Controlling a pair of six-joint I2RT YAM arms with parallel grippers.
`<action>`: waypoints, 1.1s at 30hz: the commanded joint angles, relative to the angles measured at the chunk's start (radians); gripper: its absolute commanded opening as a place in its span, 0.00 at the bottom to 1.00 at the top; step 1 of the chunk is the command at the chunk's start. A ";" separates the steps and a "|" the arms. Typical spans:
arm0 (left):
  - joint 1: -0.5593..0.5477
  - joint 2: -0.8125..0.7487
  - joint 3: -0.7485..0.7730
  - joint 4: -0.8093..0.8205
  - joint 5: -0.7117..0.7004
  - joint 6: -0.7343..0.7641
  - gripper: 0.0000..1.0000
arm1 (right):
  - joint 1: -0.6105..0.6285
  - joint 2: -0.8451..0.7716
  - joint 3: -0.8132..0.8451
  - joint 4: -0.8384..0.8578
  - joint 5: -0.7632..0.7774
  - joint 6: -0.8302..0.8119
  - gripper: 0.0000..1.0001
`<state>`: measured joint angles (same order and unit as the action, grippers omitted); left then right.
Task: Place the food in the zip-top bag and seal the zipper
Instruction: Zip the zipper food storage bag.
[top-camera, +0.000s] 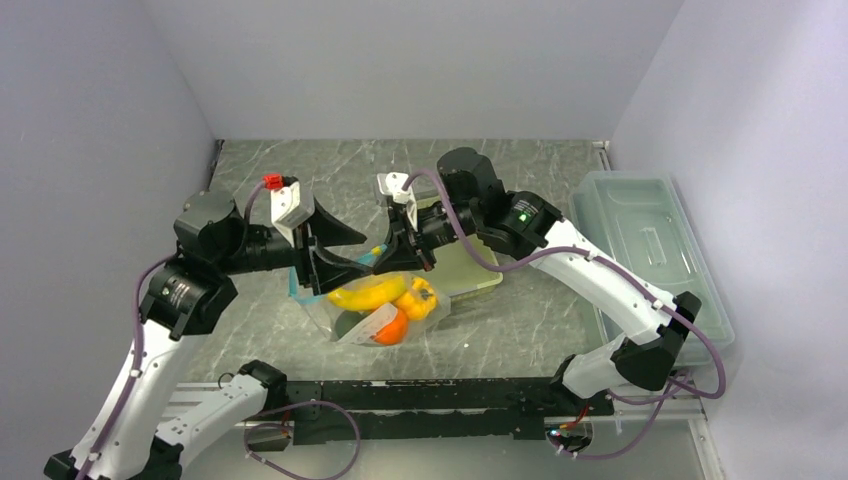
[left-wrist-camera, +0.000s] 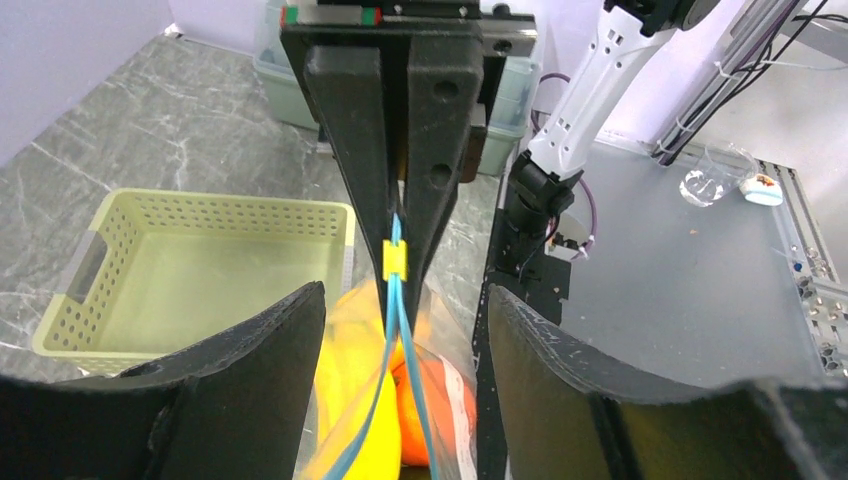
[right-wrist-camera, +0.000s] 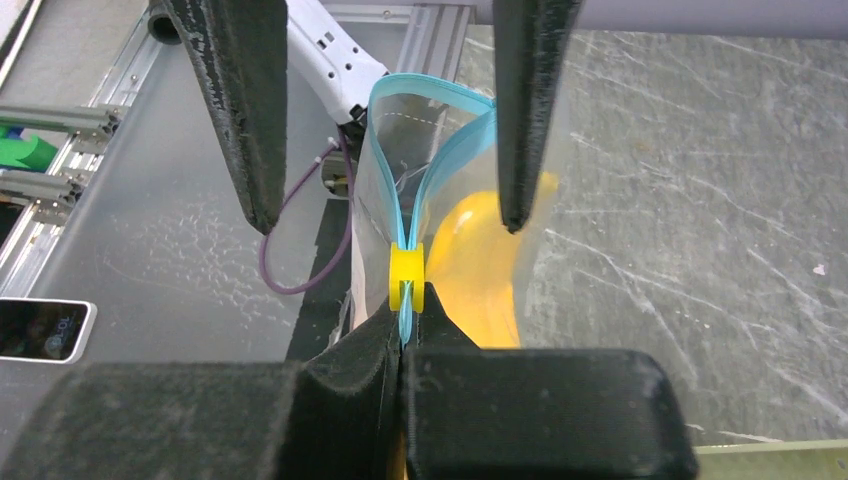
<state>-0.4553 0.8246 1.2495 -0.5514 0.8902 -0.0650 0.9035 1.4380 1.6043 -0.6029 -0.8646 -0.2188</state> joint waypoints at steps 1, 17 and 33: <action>-0.002 0.029 -0.003 0.114 0.034 -0.048 0.66 | 0.014 -0.003 0.052 0.009 -0.019 -0.026 0.00; -0.002 0.059 -0.027 0.162 0.081 -0.070 0.52 | 0.015 0.003 0.055 0.027 0.011 0.000 0.00; -0.002 0.074 -0.027 0.144 0.147 -0.061 0.19 | 0.015 0.011 0.064 0.057 0.036 0.041 0.00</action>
<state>-0.4553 0.8986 1.2213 -0.4244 0.9825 -0.1253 0.9154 1.4567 1.6054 -0.6270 -0.8345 -0.1986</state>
